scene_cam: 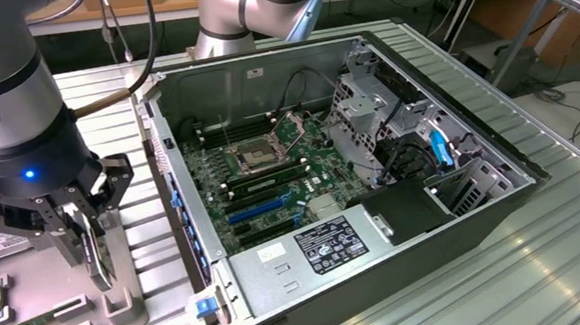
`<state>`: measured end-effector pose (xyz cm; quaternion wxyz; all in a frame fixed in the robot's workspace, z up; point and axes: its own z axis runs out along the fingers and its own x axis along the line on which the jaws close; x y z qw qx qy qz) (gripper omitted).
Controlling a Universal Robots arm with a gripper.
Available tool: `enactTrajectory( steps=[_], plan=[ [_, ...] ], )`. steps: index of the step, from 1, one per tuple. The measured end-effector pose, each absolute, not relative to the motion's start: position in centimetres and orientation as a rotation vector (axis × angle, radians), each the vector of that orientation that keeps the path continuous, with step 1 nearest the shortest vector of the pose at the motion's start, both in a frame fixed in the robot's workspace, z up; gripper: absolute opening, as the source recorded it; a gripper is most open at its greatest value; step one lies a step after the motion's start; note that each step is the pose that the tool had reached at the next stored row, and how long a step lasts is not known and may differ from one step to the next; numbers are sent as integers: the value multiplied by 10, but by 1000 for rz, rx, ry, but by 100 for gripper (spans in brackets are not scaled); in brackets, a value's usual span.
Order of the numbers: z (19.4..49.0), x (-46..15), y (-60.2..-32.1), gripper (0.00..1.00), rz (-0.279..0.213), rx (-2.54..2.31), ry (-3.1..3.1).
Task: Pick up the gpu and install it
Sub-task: 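Pick up the gpu and move the gpu toward the slot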
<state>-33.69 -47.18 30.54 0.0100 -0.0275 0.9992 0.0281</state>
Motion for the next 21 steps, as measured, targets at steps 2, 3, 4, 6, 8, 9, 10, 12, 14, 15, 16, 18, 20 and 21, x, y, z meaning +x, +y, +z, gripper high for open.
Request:
enactTrajectory(
  steps=[2,3,4,6,8,9,10,12,14,15,16,18,20,21],
  plan=[
    [306,-337,-472,27,88,-86,3119],
    [307,-337,-472,27,88,-86,3119],
    [308,-337,-472,27,87,-86,3120],
    [310,-337,-472,27,88,-86,3119],
    [312,-337,-472,27,88,-86,3119],
    [313,-337,-472,27,88,-86,3119],
    [314,-337,-472,27,88,-86,3119],
    [315,-337,-472,27,88,-86,3119],
    [316,-337,-472,27,88,-85,3119],
    [317,-337,-472,27,88,-86,3119],
    [317,-337,-472,27,88,-86,3119],
    [318,-337,-472,27,88,-86,3119],
    [319,-337,-472,27,88,-86,3119],
    [319,-337,-472,27,88,-86,3119]
  ],
)
